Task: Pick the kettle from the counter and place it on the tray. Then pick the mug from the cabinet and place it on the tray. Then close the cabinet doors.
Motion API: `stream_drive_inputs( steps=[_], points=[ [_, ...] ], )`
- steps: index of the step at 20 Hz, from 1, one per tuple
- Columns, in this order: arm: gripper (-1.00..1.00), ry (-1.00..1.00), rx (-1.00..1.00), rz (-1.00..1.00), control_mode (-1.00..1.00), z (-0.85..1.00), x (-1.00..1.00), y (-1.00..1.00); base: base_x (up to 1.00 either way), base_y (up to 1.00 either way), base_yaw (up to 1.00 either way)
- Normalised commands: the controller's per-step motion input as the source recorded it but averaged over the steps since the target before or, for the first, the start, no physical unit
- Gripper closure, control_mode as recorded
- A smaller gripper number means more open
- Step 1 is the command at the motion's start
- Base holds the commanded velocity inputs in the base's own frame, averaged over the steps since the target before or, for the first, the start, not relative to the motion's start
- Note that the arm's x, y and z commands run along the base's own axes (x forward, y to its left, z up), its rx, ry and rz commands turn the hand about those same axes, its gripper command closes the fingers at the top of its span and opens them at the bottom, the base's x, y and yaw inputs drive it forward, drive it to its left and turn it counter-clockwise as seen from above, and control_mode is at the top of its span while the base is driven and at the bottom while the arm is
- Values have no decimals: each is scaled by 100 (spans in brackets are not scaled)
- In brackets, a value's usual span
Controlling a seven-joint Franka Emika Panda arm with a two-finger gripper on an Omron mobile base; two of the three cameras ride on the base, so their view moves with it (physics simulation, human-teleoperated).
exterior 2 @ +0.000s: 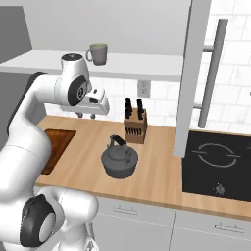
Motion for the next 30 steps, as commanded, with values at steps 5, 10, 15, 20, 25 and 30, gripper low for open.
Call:
stream_drive_inputs(
  steps=[5,10,15,20,25,30],
  points=[
    [-100,1,0,5,-100,-20,-11,-41,0,0,0],
    [-100,2,0,20,-100,-45,-28,-94,0,0,0],
    [-100,2,-2,6,-100,-27,2,-36,0,0,0],
    [-100,3,-3,5,-100,-16,15,-2,0,0,0],
    [-100,2,0,10,-100,-27,15,-20,0,0,0],
    [-100,0,0,8,-100,-26,23,-22,0,0,0]
  ],
)
